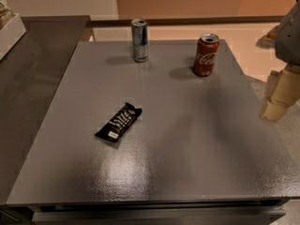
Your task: Pick rxbar chocolate
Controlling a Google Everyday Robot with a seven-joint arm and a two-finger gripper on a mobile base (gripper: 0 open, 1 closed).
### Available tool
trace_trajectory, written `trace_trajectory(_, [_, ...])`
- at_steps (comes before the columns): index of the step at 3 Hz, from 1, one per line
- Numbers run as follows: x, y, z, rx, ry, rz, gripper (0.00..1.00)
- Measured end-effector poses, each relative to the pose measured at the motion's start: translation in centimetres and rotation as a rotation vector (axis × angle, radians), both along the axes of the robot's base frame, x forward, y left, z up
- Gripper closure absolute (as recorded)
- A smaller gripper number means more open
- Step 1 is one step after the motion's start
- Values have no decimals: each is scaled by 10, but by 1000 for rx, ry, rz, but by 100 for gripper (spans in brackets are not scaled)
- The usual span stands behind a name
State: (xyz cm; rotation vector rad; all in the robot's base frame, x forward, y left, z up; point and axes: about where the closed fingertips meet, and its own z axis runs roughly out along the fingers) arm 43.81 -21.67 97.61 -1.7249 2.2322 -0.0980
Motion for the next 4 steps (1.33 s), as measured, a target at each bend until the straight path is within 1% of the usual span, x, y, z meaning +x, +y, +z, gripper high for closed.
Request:
trace_trajectory(1, [0, 0, 0, 0, 0, 0, 0])
trace_trajectory(2, [2, 24, 1, 1, -15, 98, 0])
trace_trajectory(3, [3, 35, 1, 1, -21, 143, 0])
trace_trajectory(4, [3, 35, 1, 1, -21, 143, 0])
